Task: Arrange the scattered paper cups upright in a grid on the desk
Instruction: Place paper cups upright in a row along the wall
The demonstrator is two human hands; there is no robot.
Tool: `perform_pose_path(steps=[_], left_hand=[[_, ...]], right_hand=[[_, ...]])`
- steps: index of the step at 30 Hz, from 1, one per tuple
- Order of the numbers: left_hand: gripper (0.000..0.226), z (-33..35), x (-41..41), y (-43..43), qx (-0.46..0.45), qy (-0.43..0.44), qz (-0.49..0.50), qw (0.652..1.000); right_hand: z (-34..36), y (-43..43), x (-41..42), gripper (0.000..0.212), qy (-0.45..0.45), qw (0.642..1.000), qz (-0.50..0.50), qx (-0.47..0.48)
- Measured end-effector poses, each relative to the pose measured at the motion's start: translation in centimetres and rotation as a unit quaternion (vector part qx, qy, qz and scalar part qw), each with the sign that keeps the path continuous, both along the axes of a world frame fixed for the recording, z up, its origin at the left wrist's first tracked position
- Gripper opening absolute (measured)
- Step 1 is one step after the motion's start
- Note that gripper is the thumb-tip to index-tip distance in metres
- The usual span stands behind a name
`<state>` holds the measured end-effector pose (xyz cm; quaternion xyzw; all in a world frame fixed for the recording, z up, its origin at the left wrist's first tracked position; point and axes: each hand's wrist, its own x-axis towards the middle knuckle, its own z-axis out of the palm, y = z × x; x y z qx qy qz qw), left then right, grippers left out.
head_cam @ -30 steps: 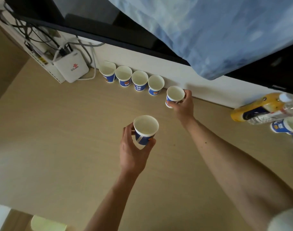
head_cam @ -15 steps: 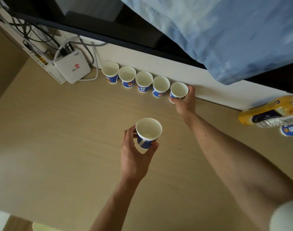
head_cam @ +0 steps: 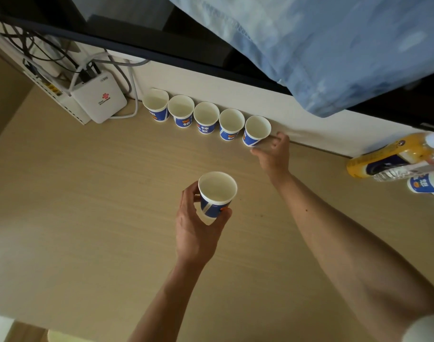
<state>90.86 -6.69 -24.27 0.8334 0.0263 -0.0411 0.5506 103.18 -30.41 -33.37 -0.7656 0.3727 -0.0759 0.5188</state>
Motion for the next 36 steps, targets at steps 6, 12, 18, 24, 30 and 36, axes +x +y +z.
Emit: perform_pose_path(steps=[6,12,18,24,30,36], left_hand=[[0.066,0.3,0.3,-1.6,-0.022,0.026,0.015,0.999],[0.063,0.4,0.5,-4.2,-0.017,0.001,-0.056,0.998],[0.064,0.5,0.1,-6.7,-0.012,-0.024,-0.126,0.992],[0.07,-0.2,-0.3,-6.7,0.014,0.002,-0.141,0.99],[0.064,-0.8,-1.2,-5.4,0.017,0.014,-0.114,0.993],[0.062,-1.6,-1.4,-3.9,0.028,0.016,-0.109,0.993]], right_hand=[[2.7,0.8,-8.7,0.061,0.015,0.985,-0.05,0.164],[6.9,1.4,-13.4,0.076,-0.057,0.929,0.211,0.297],[9.1,1.1,-13.5,0.065,-0.073,0.943,0.23,0.23],[8.3,-0.9,-12.6,0.059,-0.081,0.976,0.124,0.159],[5.1,-3.1,-8.9,0.055,-0.06,0.996,0.026,0.056],[2.7,-4.0,-4.6,0.062,-0.059,0.998,0.005,0.002]])
